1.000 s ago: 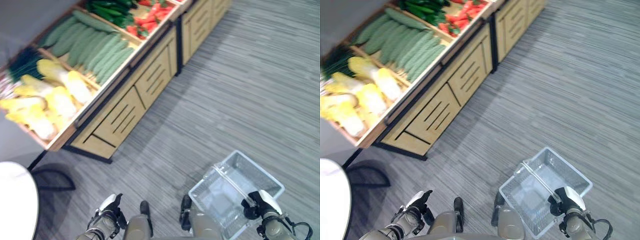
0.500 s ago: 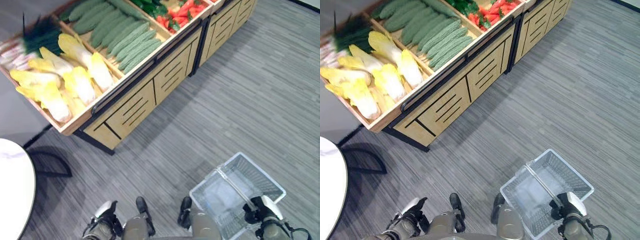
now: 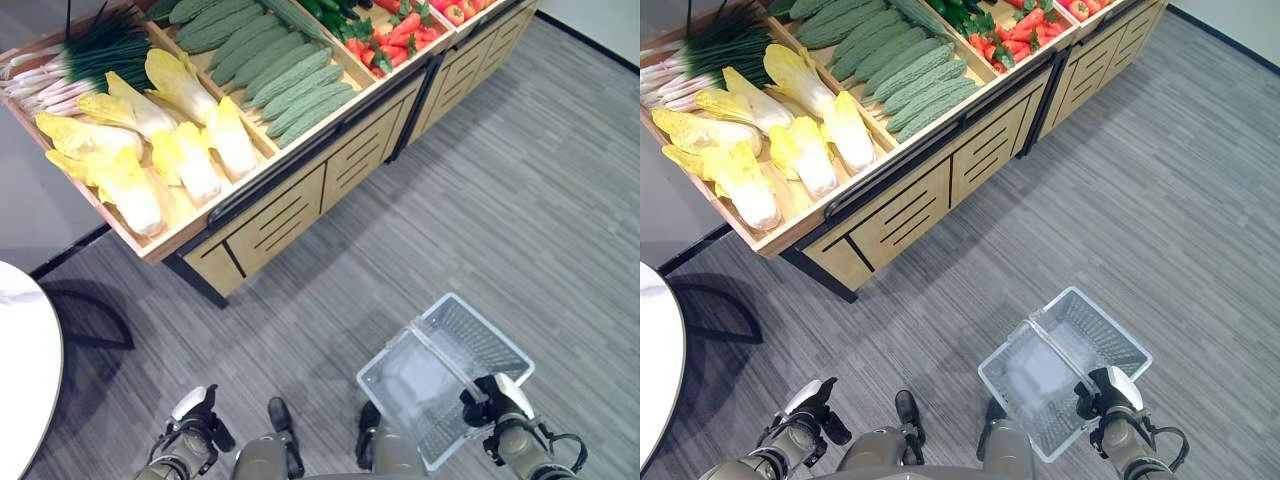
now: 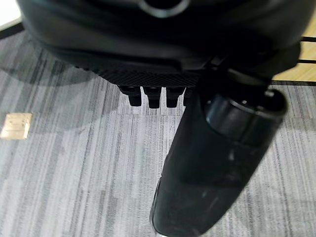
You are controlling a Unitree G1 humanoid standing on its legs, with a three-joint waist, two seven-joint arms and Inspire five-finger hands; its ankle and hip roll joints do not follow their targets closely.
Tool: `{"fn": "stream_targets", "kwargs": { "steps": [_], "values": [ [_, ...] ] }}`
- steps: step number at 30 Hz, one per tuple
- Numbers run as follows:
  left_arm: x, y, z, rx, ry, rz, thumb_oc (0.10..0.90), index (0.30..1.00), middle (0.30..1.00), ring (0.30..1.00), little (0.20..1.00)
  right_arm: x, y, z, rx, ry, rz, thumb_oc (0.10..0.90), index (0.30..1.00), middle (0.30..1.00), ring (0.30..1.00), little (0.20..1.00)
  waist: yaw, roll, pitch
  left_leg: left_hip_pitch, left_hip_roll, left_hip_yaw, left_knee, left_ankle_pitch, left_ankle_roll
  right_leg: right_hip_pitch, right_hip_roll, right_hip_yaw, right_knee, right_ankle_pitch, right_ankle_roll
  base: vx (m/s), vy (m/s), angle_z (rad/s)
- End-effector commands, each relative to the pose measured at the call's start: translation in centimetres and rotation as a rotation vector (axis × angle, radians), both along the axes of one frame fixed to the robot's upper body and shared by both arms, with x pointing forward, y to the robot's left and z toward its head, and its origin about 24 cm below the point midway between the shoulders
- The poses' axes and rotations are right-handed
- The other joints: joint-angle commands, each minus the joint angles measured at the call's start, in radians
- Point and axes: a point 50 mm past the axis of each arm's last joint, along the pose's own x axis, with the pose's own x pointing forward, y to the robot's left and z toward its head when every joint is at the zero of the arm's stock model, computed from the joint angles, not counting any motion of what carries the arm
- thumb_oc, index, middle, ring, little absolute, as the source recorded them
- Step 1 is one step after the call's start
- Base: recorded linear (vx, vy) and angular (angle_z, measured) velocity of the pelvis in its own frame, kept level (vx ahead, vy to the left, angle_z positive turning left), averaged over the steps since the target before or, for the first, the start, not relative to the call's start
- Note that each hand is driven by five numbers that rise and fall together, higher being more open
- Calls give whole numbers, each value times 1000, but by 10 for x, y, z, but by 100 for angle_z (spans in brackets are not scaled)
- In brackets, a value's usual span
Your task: Get the vegetables into the basket
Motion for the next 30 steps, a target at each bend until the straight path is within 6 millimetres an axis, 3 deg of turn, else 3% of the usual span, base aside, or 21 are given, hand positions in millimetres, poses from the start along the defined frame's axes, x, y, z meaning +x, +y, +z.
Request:
{"fn": "stream_targets", "kwargs": {
  "steps": [1,4,6,14,20,25,30],
  "values": [
    [11,8,8,7,-75,63,900,1000,1000,1000,1000,2,-23,12,-79,-53,-52,400,300,300,300,300,3,18,26,-6,29,-51,-10,2,-49,73,-47,133,-18,262,81,45,55,4],
    [14,10,9,12,-79,62,900,1000,1000,1000,1000,-2,-24,11,-79,-43,-78,400,300,300,300,300,-7,39,36,25,35,-64,-4,-15,-52,16,10,150,-25,176,55,99,39,17],
    [15,11,10,15,-81,70,900,1000,1000,1000,1000,-2,-25,11,-80,-45,-84,400,300,300,300,300,-17,45,49,45,35,-81,11,-33,-54,-20,36,166,-34,150,51,113,6,37],
    [20,3,9,-5,-80,45,900,1000,1000,1000,1000,-4,-28,12,-83,-49,-82,400,300,300,300,300,-85,55,81,130,-12,-183,50,-102,-63,-147,110,273,-108,210,52,185,-34,48],
    [13,-1,4,-18,-45,42,900,1000,1000,1000,1000,-17,-36,12,-98,-8,-85,400,300,300,300,300,-114,77,64,194,-27,-273,87,-143,-77,-149,127,272,-97,225,39,221,-129,38],
    [3,-4,-1,-36,-21,80,900,1000,1000,1000,1000,-22,-45,15,-116,8,-87,400,300,300,300,300,-108,102,40,197,14,-305,136,-93,-113,-113,148,214,-74,183,-3,176,-188,29],
    [5,-10,-2,-53,-23,75,900,1000,1000,1000,1000,-25,-54,24,-121,-32,-87,400,300,300,300,300,-111,125,26,185,56,-350,162,22,-160,-74,167,162,-58,126,-43,148,-207,29]
  ]
}}
